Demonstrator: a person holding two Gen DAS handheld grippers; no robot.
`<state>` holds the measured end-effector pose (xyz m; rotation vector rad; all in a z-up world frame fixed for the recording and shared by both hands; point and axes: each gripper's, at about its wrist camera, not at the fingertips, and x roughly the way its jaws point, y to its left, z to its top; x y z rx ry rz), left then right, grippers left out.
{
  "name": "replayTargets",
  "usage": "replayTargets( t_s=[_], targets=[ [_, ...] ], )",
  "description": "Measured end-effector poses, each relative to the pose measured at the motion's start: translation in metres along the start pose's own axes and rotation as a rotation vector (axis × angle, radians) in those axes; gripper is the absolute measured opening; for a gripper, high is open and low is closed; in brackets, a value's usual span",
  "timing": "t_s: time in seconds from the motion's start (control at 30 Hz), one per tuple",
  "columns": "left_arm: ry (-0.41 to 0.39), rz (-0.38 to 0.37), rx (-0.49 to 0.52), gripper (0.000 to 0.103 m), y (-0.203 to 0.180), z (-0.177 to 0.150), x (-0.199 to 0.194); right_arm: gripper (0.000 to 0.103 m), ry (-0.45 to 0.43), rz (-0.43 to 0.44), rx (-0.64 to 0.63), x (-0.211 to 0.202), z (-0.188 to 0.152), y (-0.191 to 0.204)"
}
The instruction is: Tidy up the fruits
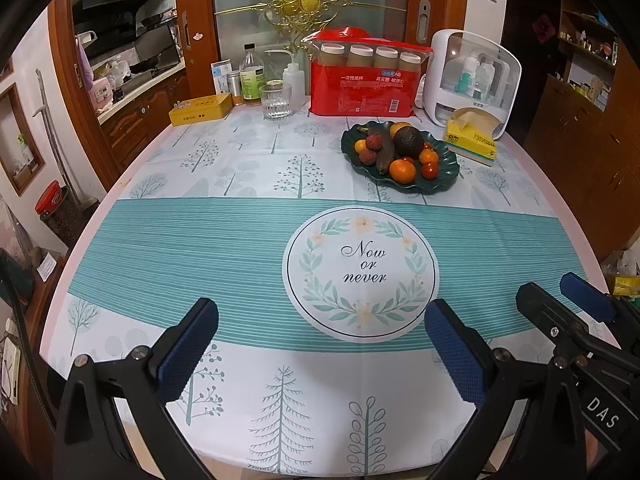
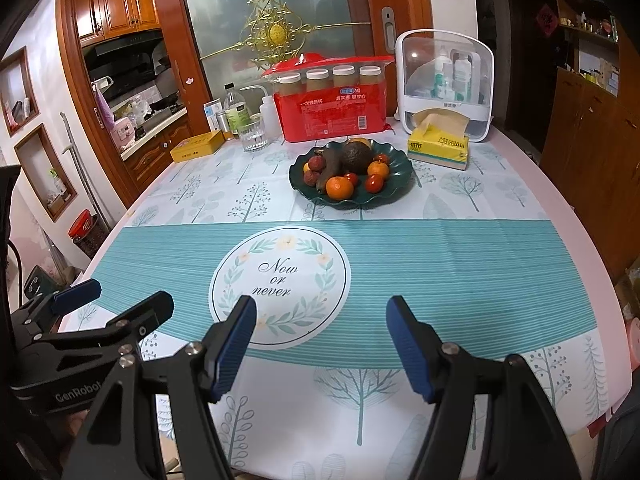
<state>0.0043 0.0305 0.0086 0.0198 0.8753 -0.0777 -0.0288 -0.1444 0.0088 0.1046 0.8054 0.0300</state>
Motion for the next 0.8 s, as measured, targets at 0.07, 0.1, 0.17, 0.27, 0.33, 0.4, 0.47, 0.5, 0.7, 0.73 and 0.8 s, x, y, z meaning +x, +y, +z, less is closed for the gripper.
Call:
replayTargets(
  t_s=[0.07, 0.1, 0.17, 0.27, 0.33, 0.4, 0.47, 0.5, 0.7, 0.73, 0.8],
  targets=[
    [0.000, -0.001, 0.000, 0.102, 0.001, 0.001, 0.000, 0.068, 0.001, 0.001, 0.001, 0.000, 0.000, 0.000],
    [0.000, -0.001, 0.000, 0.102, 0.001, 0.001, 0.000, 0.068, 0.001, 0.001, 0.001, 0.000, 0.000, 0.001],
    [0.001, -0.001, 0.000, 0.102, 0.001, 0.001, 0.000, 0.068, 0.002, 0.000, 0.001, 0.000, 0.000, 0.000],
    [0.003, 0.000, 0.001, 0.102, 0.001, 0.000, 0.001, 0.068, 0.004, 0.002, 0.002, 0.001, -0.001, 0.001],
    [0.003, -0.002, 0.000, 0.102, 0.001, 0.000, 0.001, 0.068, 0.006, 0.002, 0.003, 0.001, -0.002, 0.003],
    [0.003, -0.001, 0.000, 0.102, 0.001, 0.000, 0.001, 0.068, 0.006, 0.003, 0.005, 0.001, -0.005, 0.005],
    [0.005, -0.002, -0.001, 0.102, 0.001, 0.000, 0.001, 0.068, 0.007, 0.002, 0.003, 0.001, -0.003, 0.004],
    [0.008, -0.003, -0.001, 0.102, 0.002, -0.001, 0.001, 0.068, 0.007, 0.002, 0.003, 0.001, -0.002, 0.003],
    [0.022, -0.004, 0.000, 0.102, 0.006, -0.005, 0.003, 0.068, 0.020, 0.003, 0.009, 0.003, -0.011, 0.007],
    [0.022, -0.004, 0.000, 0.102, 0.006, -0.005, 0.003, 0.068, 0.021, 0.003, 0.010, 0.002, -0.012, 0.008],
    [0.023, -0.004, 0.000, 0.102, 0.006, -0.005, 0.003, 0.068, 0.021, 0.003, 0.009, 0.002, -0.011, 0.007]
  ],
)
